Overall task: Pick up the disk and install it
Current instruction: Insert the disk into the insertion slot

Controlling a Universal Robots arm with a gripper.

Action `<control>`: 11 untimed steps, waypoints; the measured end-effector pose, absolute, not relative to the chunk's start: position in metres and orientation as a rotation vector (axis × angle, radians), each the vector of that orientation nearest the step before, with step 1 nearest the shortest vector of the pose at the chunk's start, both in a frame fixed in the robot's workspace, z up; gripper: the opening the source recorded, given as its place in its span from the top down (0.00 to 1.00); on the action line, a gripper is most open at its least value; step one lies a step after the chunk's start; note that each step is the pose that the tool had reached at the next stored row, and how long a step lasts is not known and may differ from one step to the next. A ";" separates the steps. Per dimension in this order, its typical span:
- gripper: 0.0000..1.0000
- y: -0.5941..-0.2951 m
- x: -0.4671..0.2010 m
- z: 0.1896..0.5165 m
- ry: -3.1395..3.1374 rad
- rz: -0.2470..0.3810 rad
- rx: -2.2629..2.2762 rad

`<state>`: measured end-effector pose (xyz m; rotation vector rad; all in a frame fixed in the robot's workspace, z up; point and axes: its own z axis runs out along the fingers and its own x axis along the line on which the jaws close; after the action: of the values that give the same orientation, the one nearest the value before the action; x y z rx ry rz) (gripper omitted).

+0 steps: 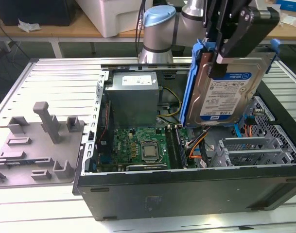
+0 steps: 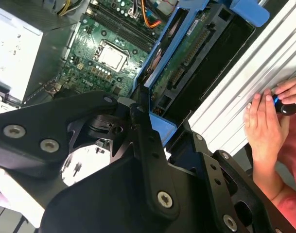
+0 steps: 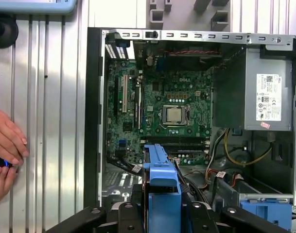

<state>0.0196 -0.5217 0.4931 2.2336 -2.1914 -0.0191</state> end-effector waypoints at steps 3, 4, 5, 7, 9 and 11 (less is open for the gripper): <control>0.63 -0.526 0.031 0.493 -2.192 -0.020 2.234; 0.63 -0.528 0.039 0.493 -2.192 -0.020 2.234; 0.63 -0.530 0.042 0.493 -2.192 -0.020 2.234; 0.63 -0.533 0.052 0.493 -2.192 -0.021 2.234; 0.63 -0.536 0.059 0.493 -2.192 -0.022 2.235; 0.63 -0.538 0.066 0.493 -2.193 -0.023 2.235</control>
<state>0.0658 -0.5381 0.4931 2.2349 -2.1928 -0.0230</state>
